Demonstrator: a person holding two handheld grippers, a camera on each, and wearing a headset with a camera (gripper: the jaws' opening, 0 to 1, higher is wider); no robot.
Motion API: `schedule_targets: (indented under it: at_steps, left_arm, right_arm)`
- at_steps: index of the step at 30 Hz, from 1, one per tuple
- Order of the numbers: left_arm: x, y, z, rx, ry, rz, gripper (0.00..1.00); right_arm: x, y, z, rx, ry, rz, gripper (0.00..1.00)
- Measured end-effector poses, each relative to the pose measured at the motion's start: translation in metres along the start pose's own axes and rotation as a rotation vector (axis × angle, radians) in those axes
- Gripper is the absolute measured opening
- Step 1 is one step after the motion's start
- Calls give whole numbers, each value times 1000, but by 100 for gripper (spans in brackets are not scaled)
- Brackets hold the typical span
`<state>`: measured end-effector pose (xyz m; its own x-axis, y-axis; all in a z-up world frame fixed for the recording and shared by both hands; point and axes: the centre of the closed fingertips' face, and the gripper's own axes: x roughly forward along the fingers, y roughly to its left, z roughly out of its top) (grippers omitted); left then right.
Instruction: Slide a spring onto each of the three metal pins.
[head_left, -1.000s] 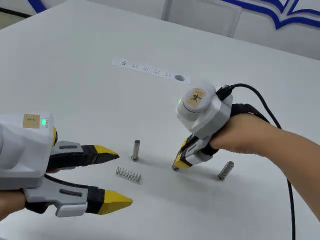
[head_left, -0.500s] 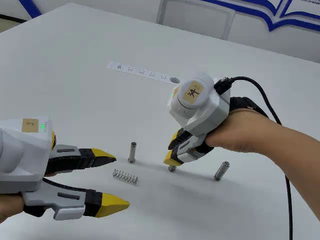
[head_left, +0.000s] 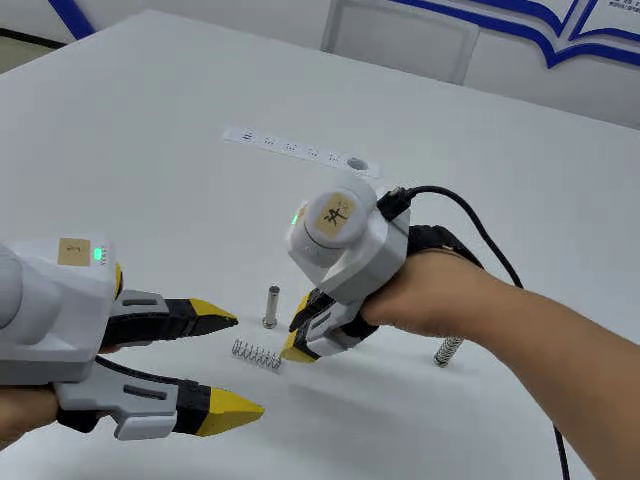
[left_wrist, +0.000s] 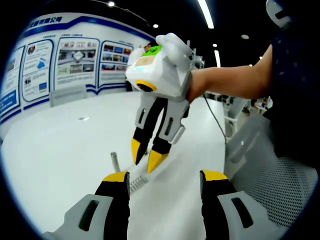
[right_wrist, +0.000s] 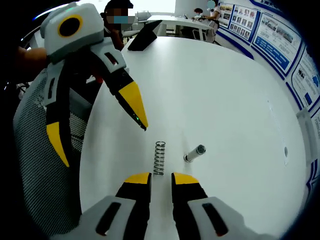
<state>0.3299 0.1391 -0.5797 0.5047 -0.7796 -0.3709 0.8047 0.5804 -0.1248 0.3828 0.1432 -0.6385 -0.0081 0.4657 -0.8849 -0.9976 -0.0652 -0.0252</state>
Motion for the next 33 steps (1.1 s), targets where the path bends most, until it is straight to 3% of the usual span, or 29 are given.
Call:
schedule_targets:
  at_steps: [8,21,26,33]
  left_arm:
    - [1,-1,-2,-3,10,-4,57]
    - [2,1,-4,-6,16,-1,57]
    - [2,0,-4,-3,19,-3,57]
    - [4,0,-7,13,39,-8,56]
  right_arm:
    - [20,6,-2,6,17,24,16]
    - [28,3,-8,5,42,24,12]
    - [26,3,-9,10,43,23,12]
    - [9,11,-6,-3,33,24,12]
